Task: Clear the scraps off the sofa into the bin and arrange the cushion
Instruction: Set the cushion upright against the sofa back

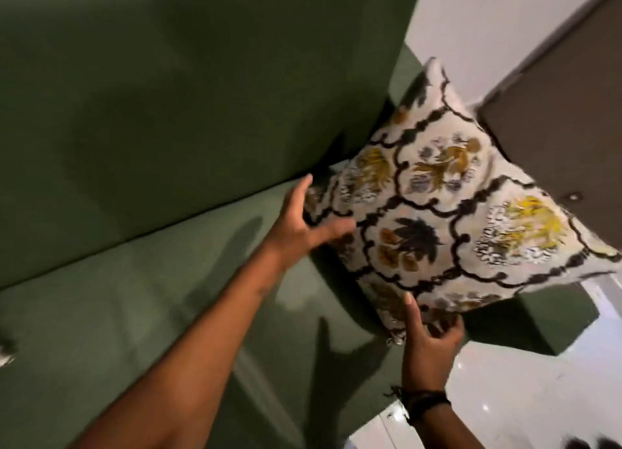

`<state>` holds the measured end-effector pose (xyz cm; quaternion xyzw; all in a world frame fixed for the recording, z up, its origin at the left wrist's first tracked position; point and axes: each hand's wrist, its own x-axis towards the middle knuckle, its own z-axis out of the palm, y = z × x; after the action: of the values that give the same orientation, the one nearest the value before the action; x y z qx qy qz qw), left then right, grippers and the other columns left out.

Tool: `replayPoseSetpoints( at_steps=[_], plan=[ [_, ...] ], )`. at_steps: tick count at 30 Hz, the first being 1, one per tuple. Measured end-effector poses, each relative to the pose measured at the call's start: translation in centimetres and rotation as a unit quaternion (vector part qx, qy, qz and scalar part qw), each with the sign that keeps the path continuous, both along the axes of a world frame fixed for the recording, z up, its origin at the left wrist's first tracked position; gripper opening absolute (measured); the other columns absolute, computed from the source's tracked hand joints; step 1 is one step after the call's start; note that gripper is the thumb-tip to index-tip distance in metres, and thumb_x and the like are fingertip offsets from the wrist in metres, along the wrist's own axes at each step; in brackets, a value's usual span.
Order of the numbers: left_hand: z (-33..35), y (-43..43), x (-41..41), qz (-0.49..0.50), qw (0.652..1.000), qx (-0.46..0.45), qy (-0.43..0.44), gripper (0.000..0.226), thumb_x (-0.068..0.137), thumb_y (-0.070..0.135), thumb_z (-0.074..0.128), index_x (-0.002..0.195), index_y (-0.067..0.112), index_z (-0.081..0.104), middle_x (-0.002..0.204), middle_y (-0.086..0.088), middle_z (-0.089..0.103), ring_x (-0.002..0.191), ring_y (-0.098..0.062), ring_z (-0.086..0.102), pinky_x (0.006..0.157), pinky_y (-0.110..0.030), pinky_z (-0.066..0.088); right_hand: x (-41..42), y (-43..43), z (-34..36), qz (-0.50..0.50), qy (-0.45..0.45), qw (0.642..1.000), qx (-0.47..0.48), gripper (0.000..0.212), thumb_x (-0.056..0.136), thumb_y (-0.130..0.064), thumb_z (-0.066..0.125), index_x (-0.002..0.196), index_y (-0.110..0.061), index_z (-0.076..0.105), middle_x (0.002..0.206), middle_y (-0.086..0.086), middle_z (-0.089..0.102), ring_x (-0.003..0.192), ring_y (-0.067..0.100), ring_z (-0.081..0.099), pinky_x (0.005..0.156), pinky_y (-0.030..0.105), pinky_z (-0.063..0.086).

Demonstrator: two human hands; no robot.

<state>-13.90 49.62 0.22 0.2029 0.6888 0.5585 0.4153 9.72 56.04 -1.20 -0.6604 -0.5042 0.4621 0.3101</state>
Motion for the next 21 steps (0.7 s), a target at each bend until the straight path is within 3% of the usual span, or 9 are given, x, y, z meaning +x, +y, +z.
replayPoseSetpoints(
  at_steps=[3, 5, 7, 11, 13, 15, 18, 21],
  plan=[
    [-0.5, 8.5, -3.9, -0.077, 0.997, -0.011, -0.017, 0.149, 0.025, 0.083, 0.076, 0.152, 0.028, 0.020, 0.160, 0.001, 0.027, 0.136, -0.006, 0.031, 0.108, -0.026, 0.029, 0.0, 4.5, -0.7, -0.009, 0.027, 1.000, 0.014, 0.100, 0.051, -0.059, 0.083, 0.137, -0.028, 0.041, 0.133, -0.008, 0.055, 0.113, 0.002, 0.056, 0.105, 0.038, 0.042],
    [-0.7, 11.9, -5.2, -0.134, 0.988, -0.009, -0.072, 0.143, 0.029, 0.072, 0.086, 0.150, 0.027, 0.026, 0.151, 0.001, 0.043, 0.133, -0.011, 0.044, 0.114, -0.035, 0.036, -0.7, 6.5, -0.7, 0.001, 0.081, 0.997, -0.006, 0.099, 0.050, -0.053, 0.084, 0.137, -0.029, 0.042, 0.129, -0.014, 0.057, 0.104, -0.012, 0.055, 0.102, 0.032, 0.041],
    [-0.5, 13.0, -5.6, -0.143, 0.986, -0.023, -0.084, 0.136, 0.027, 0.064, 0.091, 0.145, 0.027, 0.033, 0.138, 0.005, 0.055, 0.125, -0.014, 0.054, 0.115, -0.044, 0.039, -0.9, 7.4, -0.8, 0.019, 0.109, 0.993, -0.029, 0.099, 0.050, -0.045, 0.086, 0.138, -0.028, 0.043, 0.132, -0.011, 0.058, 0.111, -0.003, 0.057, 0.100, 0.034, 0.044],
    [0.9, 8.5, -4.2, -0.014, 0.998, -0.003, -0.055, 0.130, 0.023, 0.058, 0.094, 0.137, 0.030, 0.040, 0.134, 0.005, 0.060, 0.121, -0.013, 0.058, 0.108, -0.042, 0.046, -1.0, 8.7, 0.2, 0.069, 0.127, 0.987, -0.074, 0.097, 0.043, -0.031, 0.087, 0.133, -0.029, 0.051, 0.127, -0.011, 0.061, 0.112, 0.009, 0.059, 0.092, 0.034, 0.046],
    [1.2, 3.2, -3.0, 0.076, 0.995, 0.054, -0.029, 0.105, 0.029, 0.051, 0.097, 0.123, 0.035, 0.051, 0.119, 0.010, 0.070, 0.109, -0.007, 0.066, 0.093, -0.032, 0.055, -2.0, 9.3, 1.3, 0.136, 0.144, 0.978, -0.071, 0.083, 0.040, -0.027, 0.088, 0.117, -0.037, 0.062, 0.115, -0.012, 0.071, 0.103, 0.008, 0.067, 0.087, 0.037, 0.053],
    [1.9, -2.6, -2.4, 0.186, 0.981, 0.062, 0.001, 0.093, 0.032, 0.044, 0.099, 0.114, 0.041, 0.054, 0.111, 0.015, 0.073, 0.100, -0.001, 0.068, 0.080, -0.019, 0.056, -4.7, 9.2, 2.4, 0.230, 0.160, 0.958, -0.060, 0.080, 0.037, -0.026, 0.094, 0.112, -0.034, 0.065, 0.107, -0.012, 0.074, 0.095, 0.007, 0.070, 0.075, 0.029, 0.060],
    [1.8, -7.8, -2.6, 0.313, 0.947, 0.065, 0.038, 0.093, 0.037, 0.029, 0.096, 0.116, 0.045, 0.052, 0.112, 0.018, 0.073, 0.099, 0.001, 0.069, 0.075, -0.014, 0.056, -10.6, 9.4, 3.2, 0.350, 0.170, 0.920, -0.037, 0.077, 0.046, -0.026, 0.094, 0.116, -0.025, 0.061, 0.108, -0.013, 0.074, 0.092, 0.003, 0.070, 0.073, 0.019, 0.057],
    [0.5, -10.2, -3.4, 0.391, 0.918, 0.038, 0.056, 0.101, 0.041, 0.024, 0.089, 0.129, 0.035, 0.042, 0.121, 0.016, 0.067, 0.101, 0.010, 0.066, 0.076, -0.008, 0.054, -16.8, 8.3, 2.7, 0.448, 0.136, 0.883, -0.034, 0.057, 0.053, -0.023, 0.085, 0.104, -0.026, 0.061, 0.096, -0.013, 0.075, 0.083, -0.006, 0.069, 0.068, 0.010, 0.054]
  ],
)
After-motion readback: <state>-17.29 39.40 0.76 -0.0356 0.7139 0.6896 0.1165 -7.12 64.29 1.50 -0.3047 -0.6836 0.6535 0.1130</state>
